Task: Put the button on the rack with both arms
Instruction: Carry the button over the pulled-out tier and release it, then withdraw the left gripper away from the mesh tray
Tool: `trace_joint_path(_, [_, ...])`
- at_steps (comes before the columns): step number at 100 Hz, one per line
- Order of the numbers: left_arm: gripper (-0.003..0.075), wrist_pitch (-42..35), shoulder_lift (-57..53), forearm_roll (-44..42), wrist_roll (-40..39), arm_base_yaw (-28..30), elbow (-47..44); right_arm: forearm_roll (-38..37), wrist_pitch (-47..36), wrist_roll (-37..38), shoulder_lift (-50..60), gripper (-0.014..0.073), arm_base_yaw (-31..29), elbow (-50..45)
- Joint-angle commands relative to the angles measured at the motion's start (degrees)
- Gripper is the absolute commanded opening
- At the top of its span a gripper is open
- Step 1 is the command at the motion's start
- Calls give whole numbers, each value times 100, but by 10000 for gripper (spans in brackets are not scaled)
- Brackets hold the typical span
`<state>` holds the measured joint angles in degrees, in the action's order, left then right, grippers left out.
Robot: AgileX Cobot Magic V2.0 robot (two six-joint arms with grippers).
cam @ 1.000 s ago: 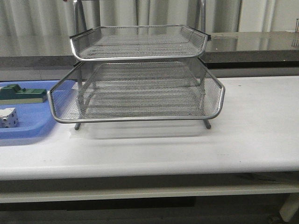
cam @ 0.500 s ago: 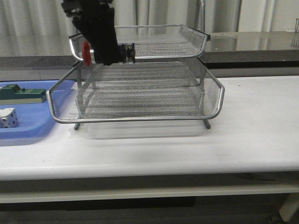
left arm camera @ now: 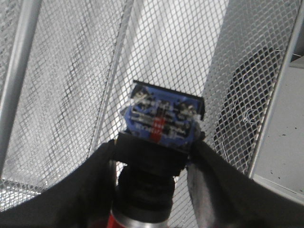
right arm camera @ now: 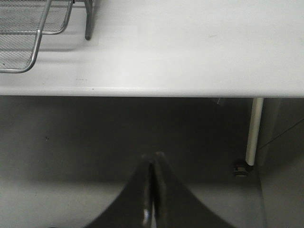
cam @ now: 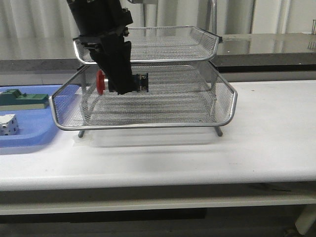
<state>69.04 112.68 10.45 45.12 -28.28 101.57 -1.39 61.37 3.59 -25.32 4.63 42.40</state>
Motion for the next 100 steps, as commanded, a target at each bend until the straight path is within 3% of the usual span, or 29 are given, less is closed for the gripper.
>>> trace_joint_path(1, [395, -115, -313, 185, -35, -36, 178, -43, -324, -12, -32, -116, -29, 190])
trace_joint_path(10, [448, -115, -313, 185, -35, -36, 178, -43, -324, -12, -32, -116, -29, 190])
trace_joint_path(37, [448, -8, -430, 185, -45, -36, 188, -43, -324, -12, -32, -116, -29, 190])
trace_joint_path(57, [439, 52, -1100, 185, -263, 64, 188, -43, -324, -12, -32, -116, -29, 190])
trace_joint_path(76, [414, 153, -1859, -184, -1014, 526, 188, -43, -324, -12, -32, -116, -29, 190])
trace_joint_path(100, [395, 245, -2724, -423, -2054, 1537, 171, -43, -324, -12, -32, -116, -29, 190])
